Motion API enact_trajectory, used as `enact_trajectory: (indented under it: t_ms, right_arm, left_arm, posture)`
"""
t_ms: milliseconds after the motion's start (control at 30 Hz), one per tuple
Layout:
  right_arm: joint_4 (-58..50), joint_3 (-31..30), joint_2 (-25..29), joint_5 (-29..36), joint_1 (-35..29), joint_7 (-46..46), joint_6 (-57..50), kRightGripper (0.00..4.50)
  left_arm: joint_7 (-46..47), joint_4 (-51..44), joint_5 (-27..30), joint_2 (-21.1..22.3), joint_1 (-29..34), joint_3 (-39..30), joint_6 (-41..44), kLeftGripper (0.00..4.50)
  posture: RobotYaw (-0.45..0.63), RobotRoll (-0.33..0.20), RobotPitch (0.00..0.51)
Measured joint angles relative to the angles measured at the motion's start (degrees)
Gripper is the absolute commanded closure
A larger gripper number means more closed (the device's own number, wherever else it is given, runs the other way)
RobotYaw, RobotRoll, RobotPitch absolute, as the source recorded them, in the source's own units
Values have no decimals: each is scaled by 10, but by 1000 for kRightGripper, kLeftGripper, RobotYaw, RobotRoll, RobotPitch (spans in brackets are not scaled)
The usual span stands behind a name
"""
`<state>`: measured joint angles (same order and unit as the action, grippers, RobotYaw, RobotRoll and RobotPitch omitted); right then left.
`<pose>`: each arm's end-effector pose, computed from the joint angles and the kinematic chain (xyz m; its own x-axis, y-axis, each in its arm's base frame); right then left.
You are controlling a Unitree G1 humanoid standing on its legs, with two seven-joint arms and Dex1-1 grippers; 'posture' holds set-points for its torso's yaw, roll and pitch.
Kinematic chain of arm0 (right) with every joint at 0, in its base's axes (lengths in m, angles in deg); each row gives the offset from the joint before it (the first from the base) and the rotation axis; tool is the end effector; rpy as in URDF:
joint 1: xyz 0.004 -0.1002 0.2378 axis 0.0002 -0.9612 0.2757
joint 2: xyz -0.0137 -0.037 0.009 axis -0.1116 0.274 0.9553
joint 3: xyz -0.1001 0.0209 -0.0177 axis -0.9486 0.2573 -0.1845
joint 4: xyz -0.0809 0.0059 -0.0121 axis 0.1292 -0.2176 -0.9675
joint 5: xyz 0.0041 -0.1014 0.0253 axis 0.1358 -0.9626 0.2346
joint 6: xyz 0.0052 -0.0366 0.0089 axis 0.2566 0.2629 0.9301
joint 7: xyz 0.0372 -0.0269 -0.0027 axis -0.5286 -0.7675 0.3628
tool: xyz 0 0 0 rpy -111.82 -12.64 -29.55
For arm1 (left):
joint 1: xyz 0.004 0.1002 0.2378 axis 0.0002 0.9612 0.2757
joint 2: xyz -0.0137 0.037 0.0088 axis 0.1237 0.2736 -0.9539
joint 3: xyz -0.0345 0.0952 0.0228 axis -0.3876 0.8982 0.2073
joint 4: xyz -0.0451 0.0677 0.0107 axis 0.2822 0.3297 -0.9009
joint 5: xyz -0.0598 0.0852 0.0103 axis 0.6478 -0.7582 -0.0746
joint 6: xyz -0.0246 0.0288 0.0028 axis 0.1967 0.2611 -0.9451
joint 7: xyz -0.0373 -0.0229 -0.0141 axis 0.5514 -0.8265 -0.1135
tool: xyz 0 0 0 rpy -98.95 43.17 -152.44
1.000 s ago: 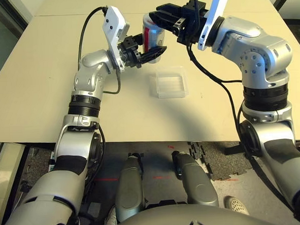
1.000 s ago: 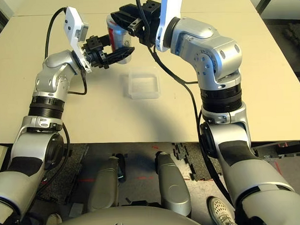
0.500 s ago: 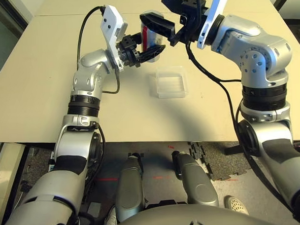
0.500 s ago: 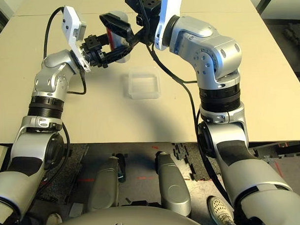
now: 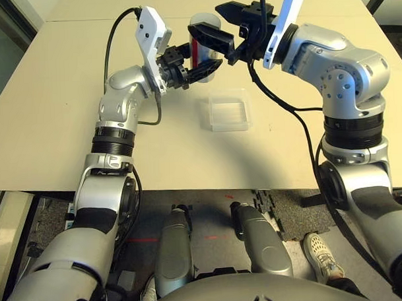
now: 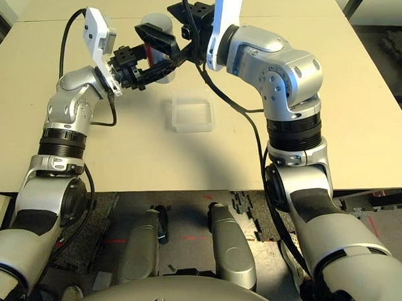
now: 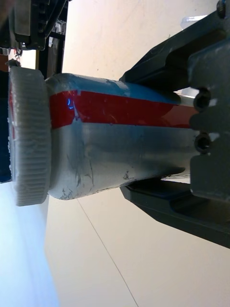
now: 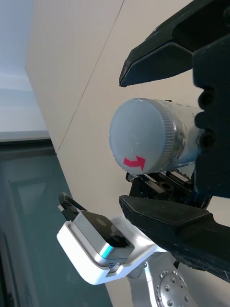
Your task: Pour the medicine from the bottle into the box.
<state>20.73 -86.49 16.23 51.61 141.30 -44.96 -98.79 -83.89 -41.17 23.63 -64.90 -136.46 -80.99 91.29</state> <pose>0.2965 -0.1132 0.2829 0.5783 0.8072 0.1185 -0.8059 0.5878 -0.0712 0.3510 0.1685 0.2104 0.4414 -0.8893 0.1194 0.8609 0.4573 0.2230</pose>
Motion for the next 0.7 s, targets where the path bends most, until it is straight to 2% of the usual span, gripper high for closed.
enact_trajectory:
  t_ms: [33,133,233,267,567,700]
  right_arm:
    - [0,-2,0,-1,0,-1,0,0]
    - [-1,-10,2,-3,-2,-3,0,615]
    - [-1,-13,8,-12,-3,-3,4,1707]
    - [-1,-13,7,-12,-3,-4,5,1934]
    - [0,-13,8,-15,-3,-8,8,1933]
    - [0,-9,34,-2,0,-60,19,1933]
  left_arm:
    - [0,-1,0,0,0,0,1,1734]
    - [0,-4,0,0,0,0,3,1734]
    - [-1,-5,0,-1,0,0,4,1734]
    - [-2,-6,0,-1,0,0,4,1734]
    - [-7,-8,2,-2,-1,0,12,1734]
    - [-26,-44,22,0,0,1,60,1734]
  posture:
    - [4,0,197]
    - [3,0,196]
    - [3,0,195]
    - [3,0,195]
    - [1,0,195]
    - [4,0,196]
